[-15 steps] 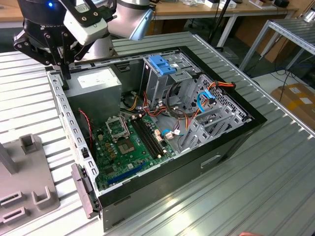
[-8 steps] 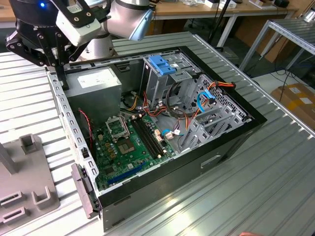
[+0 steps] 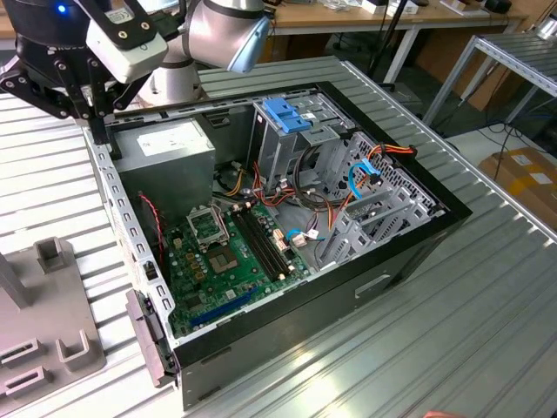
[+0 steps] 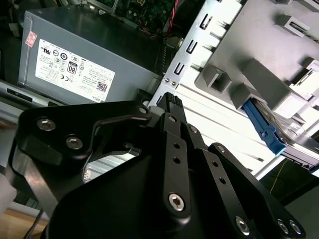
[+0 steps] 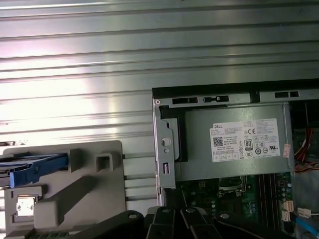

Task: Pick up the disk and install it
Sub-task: 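Reach for the disk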

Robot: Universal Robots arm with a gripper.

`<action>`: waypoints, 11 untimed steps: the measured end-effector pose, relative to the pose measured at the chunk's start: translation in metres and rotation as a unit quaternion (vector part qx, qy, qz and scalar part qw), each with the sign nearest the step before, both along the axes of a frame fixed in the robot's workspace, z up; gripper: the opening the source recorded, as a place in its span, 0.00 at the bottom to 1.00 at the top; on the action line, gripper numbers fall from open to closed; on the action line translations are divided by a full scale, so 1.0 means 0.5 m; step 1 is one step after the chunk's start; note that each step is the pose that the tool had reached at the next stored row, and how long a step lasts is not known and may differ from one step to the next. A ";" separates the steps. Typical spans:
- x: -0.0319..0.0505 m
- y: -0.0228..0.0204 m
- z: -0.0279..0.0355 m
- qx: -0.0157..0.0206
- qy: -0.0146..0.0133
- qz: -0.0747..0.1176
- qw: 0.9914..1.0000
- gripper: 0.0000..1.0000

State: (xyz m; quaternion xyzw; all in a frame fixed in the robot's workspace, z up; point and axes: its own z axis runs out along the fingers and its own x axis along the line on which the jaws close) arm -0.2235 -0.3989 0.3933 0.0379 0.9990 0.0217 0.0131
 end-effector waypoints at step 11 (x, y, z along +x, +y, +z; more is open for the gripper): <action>-0.014 0.0000 0.000 0.000 0.000 0.000 1.000 0.11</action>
